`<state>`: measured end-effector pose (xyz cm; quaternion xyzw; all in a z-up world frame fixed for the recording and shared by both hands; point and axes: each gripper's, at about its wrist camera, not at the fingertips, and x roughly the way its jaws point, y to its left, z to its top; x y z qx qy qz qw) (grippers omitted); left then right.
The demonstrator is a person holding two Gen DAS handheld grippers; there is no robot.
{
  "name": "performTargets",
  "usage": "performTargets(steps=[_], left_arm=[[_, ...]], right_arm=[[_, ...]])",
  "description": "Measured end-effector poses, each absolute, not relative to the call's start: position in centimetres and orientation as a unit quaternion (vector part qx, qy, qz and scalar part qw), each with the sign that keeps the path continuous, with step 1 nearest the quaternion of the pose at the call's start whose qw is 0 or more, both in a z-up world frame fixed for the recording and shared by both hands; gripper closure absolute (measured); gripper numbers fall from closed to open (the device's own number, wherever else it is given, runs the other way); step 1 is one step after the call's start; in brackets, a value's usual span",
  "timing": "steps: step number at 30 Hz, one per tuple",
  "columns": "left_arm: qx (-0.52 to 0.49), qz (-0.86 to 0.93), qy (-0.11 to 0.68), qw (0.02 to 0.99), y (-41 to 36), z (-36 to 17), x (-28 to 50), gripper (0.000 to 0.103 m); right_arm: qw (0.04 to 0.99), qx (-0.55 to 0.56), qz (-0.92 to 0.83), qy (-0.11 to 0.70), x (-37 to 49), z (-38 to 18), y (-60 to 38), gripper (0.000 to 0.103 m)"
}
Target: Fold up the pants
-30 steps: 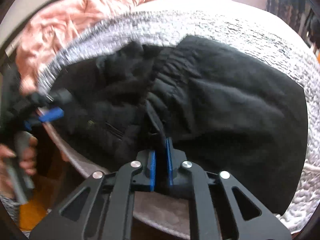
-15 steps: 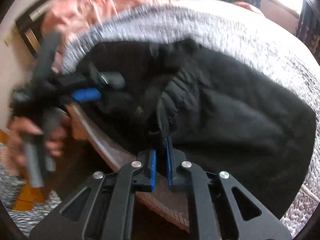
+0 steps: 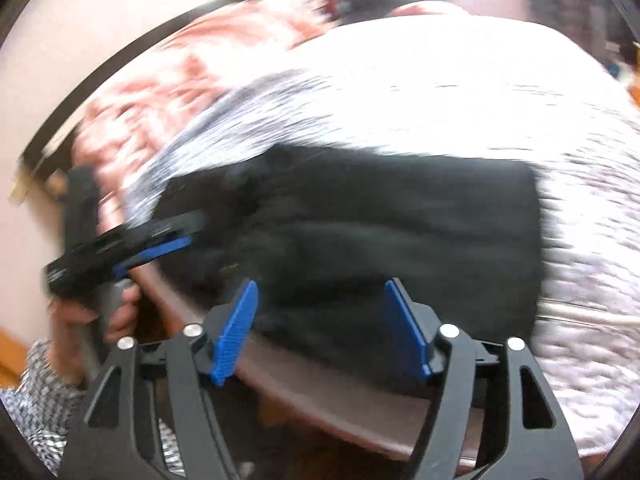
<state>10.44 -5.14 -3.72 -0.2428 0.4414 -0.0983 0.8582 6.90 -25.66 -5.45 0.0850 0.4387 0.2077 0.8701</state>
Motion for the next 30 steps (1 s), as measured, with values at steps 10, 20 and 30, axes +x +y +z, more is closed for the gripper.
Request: performTargets(steps=[10, 20, 30], left_arm=[[-0.13, -0.063, 0.529, 0.837, -11.9, -8.9, 13.7, 0.008], [-0.115, -0.049, 0.529, 0.839, -12.5, -9.8, 14.2, 0.004], [-0.104, -0.063, 0.528, 0.841, -13.4, -10.3, 14.7, 0.005]], right_arm=[[0.785, 0.259, 0.17, 0.537, 9.3, -15.9, -38.0, 0.023], [0.766, 0.327, 0.253, 0.493, 9.5, -14.8, -39.1, 0.083], [0.773, 0.283, 0.17, 0.541, 8.4, -15.6, -38.0, 0.069]])
